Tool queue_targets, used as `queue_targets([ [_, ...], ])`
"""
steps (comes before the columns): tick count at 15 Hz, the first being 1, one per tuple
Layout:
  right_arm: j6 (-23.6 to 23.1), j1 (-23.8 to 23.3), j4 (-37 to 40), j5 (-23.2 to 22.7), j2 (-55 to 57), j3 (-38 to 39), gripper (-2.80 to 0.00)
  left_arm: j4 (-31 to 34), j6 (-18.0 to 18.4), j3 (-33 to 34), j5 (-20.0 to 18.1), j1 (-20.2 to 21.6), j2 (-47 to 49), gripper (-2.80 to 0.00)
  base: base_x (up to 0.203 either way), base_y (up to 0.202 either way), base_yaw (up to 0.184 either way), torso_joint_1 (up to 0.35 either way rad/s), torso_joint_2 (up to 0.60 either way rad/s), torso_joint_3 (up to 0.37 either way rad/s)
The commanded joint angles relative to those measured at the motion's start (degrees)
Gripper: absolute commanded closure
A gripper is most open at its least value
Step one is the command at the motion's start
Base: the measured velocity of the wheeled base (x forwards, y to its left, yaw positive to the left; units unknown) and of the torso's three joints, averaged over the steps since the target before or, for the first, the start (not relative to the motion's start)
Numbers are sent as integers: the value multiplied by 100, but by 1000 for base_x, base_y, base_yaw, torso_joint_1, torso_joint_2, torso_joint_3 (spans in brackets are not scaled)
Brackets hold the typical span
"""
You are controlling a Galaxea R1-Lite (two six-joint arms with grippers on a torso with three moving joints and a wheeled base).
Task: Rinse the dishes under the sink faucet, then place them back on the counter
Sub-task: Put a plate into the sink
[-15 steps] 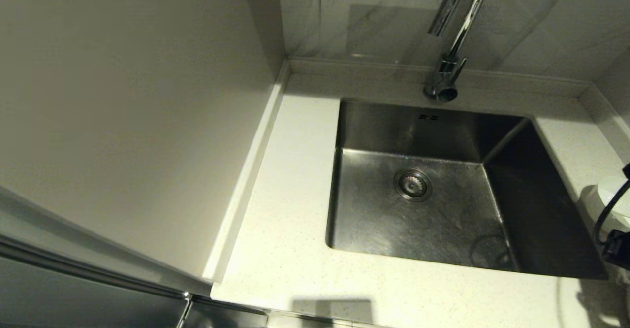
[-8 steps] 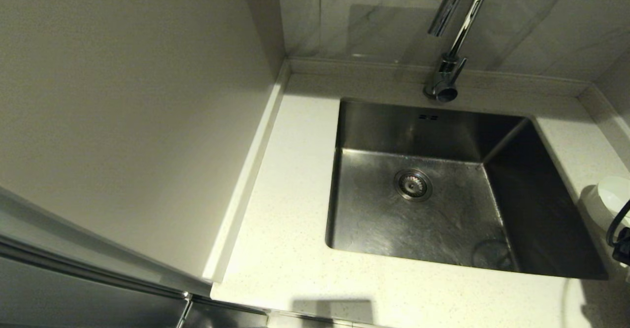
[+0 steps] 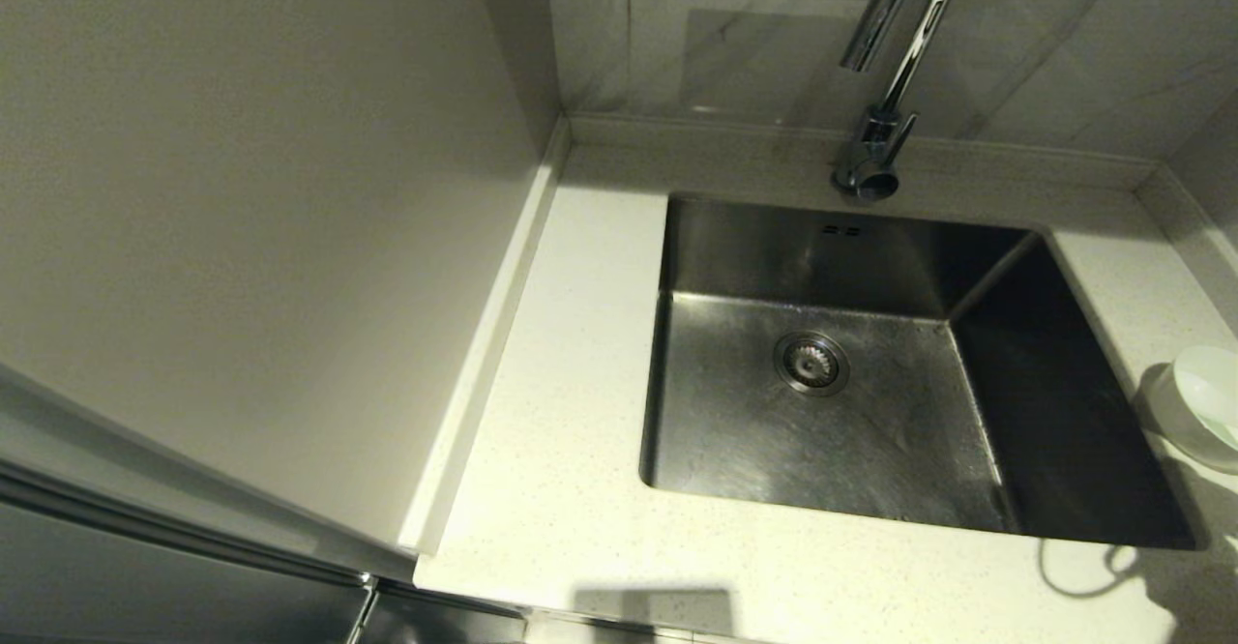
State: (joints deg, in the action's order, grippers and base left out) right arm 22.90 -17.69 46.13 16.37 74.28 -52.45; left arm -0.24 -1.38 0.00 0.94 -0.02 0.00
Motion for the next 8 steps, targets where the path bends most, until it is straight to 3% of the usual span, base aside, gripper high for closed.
queue_targets([
  [1, -91, 186, 56, 7, -610, 188, 0, -2, -3, 0, 3, 2, -18, 0, 0, 0, 0, 0, 0, 0],
  [8, -127, 1938, 369, 51, -831, -324, 0, -2, -3, 0, 3, 2, -18, 0, 0, 0, 0, 0, 0, 0],
])
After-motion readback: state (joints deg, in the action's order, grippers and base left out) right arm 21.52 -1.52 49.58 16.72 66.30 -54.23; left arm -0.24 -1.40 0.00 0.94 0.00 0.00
